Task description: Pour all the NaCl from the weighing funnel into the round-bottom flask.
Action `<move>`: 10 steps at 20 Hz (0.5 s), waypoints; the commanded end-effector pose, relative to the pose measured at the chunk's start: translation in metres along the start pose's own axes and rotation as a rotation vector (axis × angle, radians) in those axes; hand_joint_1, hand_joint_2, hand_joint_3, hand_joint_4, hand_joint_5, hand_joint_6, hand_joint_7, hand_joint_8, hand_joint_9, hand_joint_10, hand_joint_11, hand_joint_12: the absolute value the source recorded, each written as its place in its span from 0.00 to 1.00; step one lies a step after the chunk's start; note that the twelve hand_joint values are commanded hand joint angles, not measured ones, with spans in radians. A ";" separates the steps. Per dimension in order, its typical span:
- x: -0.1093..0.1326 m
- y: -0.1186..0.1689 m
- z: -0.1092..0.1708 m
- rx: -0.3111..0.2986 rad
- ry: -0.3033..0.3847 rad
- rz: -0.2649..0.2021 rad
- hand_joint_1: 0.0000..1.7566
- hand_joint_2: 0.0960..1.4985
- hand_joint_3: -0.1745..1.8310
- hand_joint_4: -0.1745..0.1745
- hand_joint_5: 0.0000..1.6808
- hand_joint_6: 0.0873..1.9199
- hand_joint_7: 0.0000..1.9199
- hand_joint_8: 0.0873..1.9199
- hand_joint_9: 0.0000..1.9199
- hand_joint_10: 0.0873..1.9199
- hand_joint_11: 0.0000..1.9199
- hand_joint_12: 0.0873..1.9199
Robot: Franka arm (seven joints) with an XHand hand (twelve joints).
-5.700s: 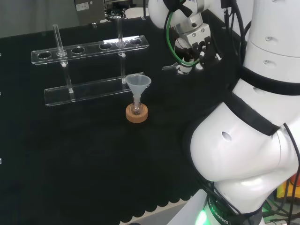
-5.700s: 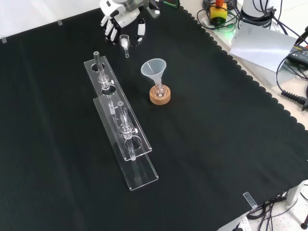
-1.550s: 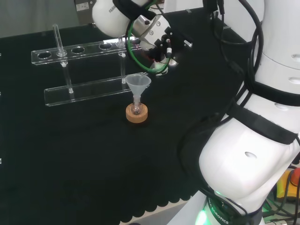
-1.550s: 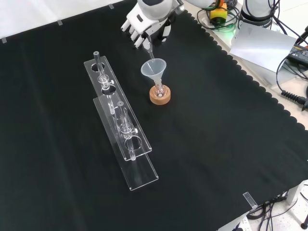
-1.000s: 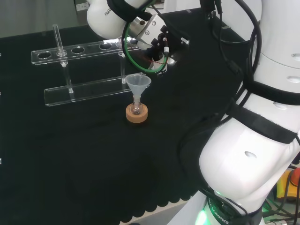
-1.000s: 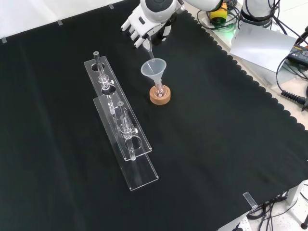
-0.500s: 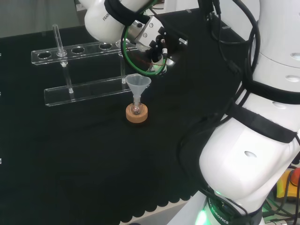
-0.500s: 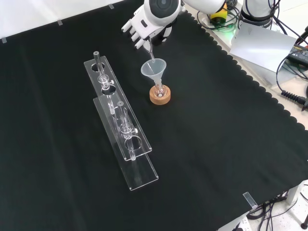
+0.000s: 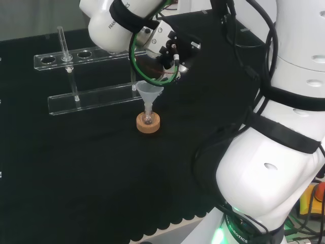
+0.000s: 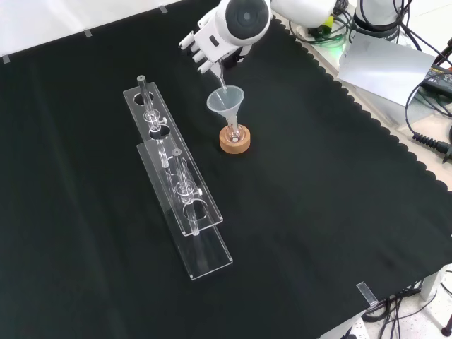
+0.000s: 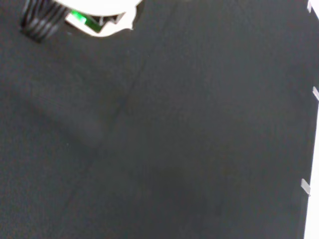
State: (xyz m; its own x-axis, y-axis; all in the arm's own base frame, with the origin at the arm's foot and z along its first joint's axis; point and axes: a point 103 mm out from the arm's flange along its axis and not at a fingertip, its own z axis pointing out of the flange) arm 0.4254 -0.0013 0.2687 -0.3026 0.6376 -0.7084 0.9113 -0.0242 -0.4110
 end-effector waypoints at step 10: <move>0.002 0.002 -0.002 0.000 -0.083 0.007 0.62 0.41 0.48 0.88 0.66 0.50 0.48 0.34 0.56 0.21 0.32 0.61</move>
State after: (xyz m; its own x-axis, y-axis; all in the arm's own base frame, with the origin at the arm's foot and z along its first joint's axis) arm 0.4274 0.0013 0.2673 -0.3165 0.5820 -0.7490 0.9131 -0.0270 -0.4069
